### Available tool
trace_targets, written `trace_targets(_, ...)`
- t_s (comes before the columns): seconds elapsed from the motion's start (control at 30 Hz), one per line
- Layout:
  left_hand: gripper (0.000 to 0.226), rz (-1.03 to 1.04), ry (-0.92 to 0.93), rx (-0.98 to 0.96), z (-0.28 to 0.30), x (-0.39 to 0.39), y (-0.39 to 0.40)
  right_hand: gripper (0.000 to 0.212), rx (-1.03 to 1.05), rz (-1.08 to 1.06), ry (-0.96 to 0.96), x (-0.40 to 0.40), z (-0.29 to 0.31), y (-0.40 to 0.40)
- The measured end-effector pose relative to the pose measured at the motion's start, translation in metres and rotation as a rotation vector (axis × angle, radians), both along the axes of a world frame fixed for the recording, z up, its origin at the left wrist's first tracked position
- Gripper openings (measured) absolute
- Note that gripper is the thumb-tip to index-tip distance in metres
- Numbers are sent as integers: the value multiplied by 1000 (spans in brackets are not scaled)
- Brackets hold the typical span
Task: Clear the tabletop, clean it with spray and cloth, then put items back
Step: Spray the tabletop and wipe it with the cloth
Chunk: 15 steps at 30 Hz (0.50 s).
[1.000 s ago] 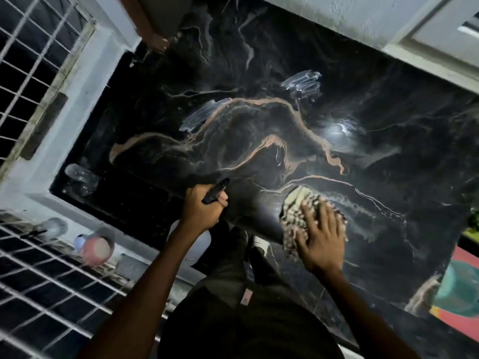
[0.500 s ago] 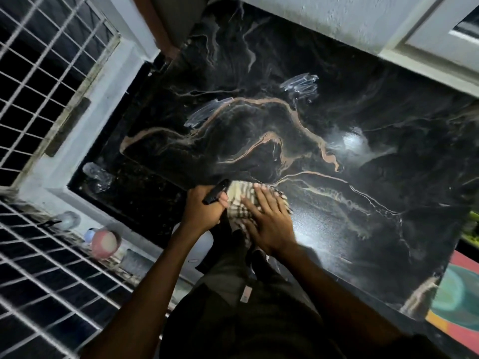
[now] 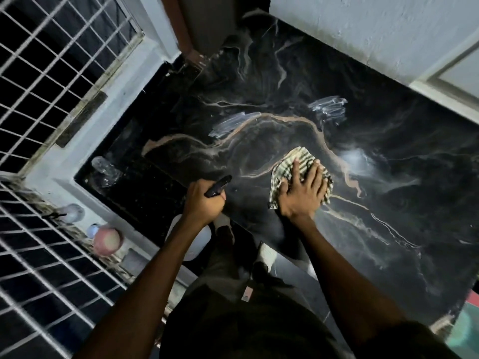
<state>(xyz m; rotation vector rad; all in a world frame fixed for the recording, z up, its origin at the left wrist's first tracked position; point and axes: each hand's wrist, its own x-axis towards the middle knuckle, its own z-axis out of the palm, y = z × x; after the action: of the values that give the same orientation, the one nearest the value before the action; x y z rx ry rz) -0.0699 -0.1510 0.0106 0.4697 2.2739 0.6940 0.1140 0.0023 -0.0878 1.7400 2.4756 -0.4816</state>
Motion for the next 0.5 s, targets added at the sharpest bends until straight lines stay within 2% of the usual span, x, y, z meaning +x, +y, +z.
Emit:
trace_targets(0.13, 18, -5, -60, 28, -1, -29, 19, 72, 37, -14, -18, -6, -4, -3)
trace_targets(0.3, 24, -75, -20, -27, -8, -66, 27, 71, 61, -44, -33, -6, -2, -5)
trace_targets(0.37, 19, -57, -36, 13, -8, -81, 29, 73, 45, -99, -49, -12, 0, -4)
trace_targets(0.5, 21, -82, -39, 82, -18, -115, 25, 75, 29, -246, -45, -59, 3, 22)
